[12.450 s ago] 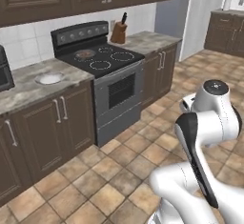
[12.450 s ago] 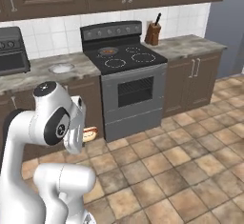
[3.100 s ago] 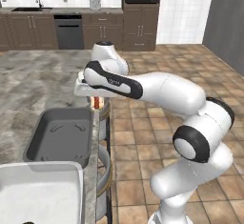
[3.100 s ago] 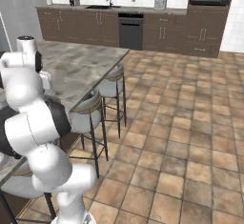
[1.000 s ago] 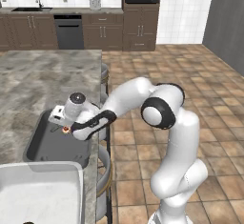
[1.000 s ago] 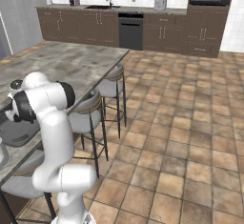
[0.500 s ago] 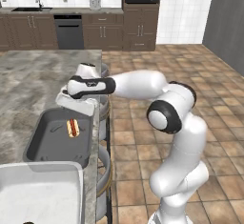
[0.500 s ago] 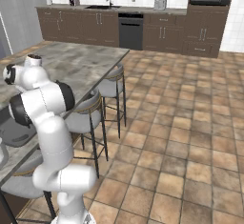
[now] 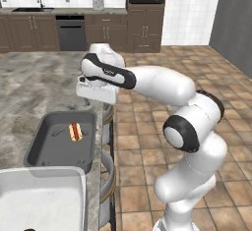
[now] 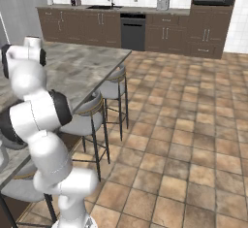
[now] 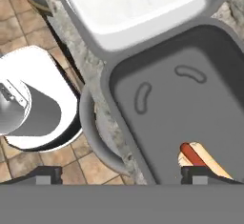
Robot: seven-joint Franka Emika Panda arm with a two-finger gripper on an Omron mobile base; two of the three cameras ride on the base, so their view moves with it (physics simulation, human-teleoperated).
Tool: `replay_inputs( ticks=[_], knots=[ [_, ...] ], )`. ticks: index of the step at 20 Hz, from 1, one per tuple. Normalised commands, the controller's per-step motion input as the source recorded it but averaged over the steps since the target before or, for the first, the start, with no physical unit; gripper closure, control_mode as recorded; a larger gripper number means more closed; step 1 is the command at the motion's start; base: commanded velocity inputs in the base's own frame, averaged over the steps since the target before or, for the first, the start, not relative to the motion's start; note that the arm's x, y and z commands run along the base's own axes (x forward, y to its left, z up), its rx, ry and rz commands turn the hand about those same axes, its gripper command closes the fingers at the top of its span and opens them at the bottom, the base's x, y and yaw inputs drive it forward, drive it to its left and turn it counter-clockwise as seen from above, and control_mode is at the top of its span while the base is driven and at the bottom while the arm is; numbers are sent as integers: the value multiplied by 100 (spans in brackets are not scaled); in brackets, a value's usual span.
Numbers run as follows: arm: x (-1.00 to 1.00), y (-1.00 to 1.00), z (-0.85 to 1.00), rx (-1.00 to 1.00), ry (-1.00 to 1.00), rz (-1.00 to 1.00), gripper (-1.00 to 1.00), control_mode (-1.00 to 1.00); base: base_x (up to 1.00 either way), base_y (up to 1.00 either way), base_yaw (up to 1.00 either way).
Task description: Place the cold items (potato and kiwi) from the fridge in one tupperware on the dining counter. Place the warm items (kebab skewer and hot dog) in the stove area in another tupperware.
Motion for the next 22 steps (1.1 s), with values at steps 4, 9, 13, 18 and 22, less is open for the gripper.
replay_inputs(
  ticks=[4,9,13,18,22],
  knots=[
    [-61,-100,-32,11,-55,-8,-100,-100,0,0,0],
    [-80,-100,-52,19,-61,-1,-100,-100,0,0,0],
    [-87,-100,-42,15,-49,-10,-100,-100,0,0,0],
    [-85,-98,-11,6,-27,-26,-100,-100,0,0,0],
    [-27,-94,-19,0,-1,-42,-100,-100,0,0,0]
  ],
)
